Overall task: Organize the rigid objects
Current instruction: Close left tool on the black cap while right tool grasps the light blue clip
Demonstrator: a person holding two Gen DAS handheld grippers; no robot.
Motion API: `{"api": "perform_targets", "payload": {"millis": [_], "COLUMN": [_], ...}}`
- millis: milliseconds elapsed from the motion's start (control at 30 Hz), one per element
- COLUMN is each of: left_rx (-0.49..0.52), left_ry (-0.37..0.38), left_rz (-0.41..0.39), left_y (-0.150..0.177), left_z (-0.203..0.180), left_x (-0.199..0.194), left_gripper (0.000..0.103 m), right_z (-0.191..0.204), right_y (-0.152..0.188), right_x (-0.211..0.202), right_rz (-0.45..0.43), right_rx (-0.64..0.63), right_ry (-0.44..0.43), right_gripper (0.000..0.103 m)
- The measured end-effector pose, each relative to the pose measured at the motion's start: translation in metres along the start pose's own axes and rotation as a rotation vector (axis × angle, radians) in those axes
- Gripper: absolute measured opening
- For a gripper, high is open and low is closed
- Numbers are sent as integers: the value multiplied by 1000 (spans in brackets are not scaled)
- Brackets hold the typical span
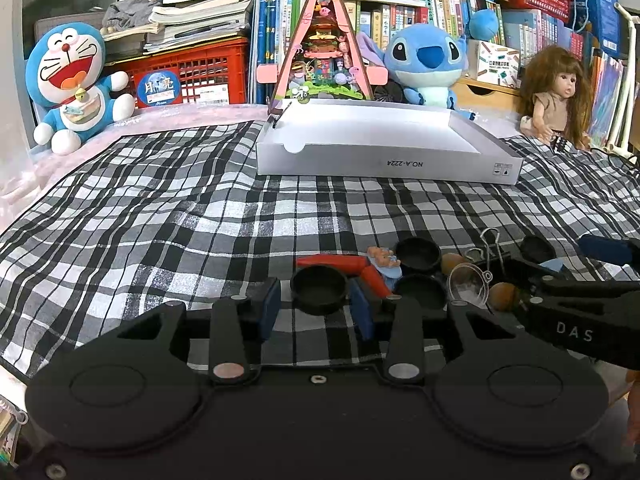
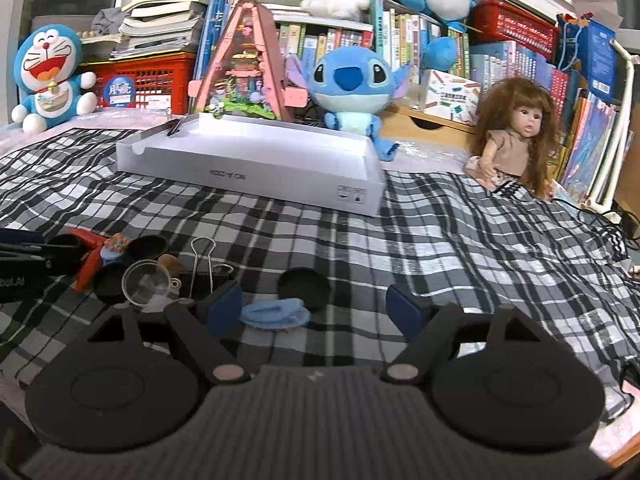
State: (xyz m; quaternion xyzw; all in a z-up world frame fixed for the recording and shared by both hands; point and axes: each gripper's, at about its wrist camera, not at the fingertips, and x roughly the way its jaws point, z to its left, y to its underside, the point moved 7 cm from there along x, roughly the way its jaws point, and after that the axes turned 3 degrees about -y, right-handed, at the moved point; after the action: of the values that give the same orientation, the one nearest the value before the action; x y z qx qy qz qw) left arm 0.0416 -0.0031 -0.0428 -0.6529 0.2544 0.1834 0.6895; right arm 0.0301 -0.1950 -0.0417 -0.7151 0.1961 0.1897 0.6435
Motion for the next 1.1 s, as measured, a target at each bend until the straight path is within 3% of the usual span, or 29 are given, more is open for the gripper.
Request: {"api": "perform_targets", "payload": {"millis": [400,700,800,867,967,1033,1100], "left_rx": [-2,28,30,29,37,40,39], "left_ry": [-1,-25,-20,-12,-15,-20,-21], "left_rz": [-6,-22,-21,-22,-21,-26,-35], "left_y": [-2,0,0,-1,-2,-3,-5], "left_z": [-1,-3,-3,-3,-5,-5,-6], "left_x": [1,6,6,7,6,5,1], "left_gripper": [38,42,39,31,30,30,30], "right_z": [3,1,5,6,8,10,10], "right_y": [6,14,11,8,7,9,9], "right_x": [-4,-12,-14,-14,-12,-9,-9], "right_rz": [-13,-20,-35,-35,-18,0,6], "right_rx": [2,60,51,47,46,44,43], "right_ry": [-17,-62,-72,-75,-84,-86,-90], "right_gripper": [93,91,83,77,61,45,44]}}
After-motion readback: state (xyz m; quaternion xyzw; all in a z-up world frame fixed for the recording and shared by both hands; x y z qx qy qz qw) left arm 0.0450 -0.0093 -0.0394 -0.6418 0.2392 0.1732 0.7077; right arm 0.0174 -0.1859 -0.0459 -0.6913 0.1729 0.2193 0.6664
